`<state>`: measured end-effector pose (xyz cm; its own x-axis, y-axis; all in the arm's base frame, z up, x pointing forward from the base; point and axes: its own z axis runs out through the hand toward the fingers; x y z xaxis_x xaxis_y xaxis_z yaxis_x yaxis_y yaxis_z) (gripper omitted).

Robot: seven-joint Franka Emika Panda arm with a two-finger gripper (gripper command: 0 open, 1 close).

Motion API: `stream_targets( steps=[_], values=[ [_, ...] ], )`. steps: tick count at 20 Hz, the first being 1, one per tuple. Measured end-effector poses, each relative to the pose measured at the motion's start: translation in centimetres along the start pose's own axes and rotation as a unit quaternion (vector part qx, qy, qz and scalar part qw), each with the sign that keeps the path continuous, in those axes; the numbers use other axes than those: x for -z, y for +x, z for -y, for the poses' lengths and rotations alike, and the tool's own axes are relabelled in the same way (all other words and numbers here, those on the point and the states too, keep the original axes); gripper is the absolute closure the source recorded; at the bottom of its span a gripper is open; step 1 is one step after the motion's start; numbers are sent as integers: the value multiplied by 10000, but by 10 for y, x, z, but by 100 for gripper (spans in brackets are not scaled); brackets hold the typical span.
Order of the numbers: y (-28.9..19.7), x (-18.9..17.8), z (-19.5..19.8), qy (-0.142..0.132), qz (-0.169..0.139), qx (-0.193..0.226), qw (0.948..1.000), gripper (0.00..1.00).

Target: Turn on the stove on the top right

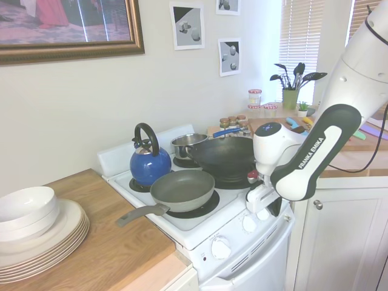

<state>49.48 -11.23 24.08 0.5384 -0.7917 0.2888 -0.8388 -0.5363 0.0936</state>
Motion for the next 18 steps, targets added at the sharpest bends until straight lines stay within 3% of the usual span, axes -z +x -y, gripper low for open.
stream_targets(
  steps=[7,13,14,18],
  values=[
    [-25,32,-7,249,51,25,9997,100],
    [-56,93,-34,704,-129,69,9974,100],
    [-63,104,-38,785,-148,55,9968,0],
    [-84,143,-53,911,-141,-22,9957,0]
  ],
)
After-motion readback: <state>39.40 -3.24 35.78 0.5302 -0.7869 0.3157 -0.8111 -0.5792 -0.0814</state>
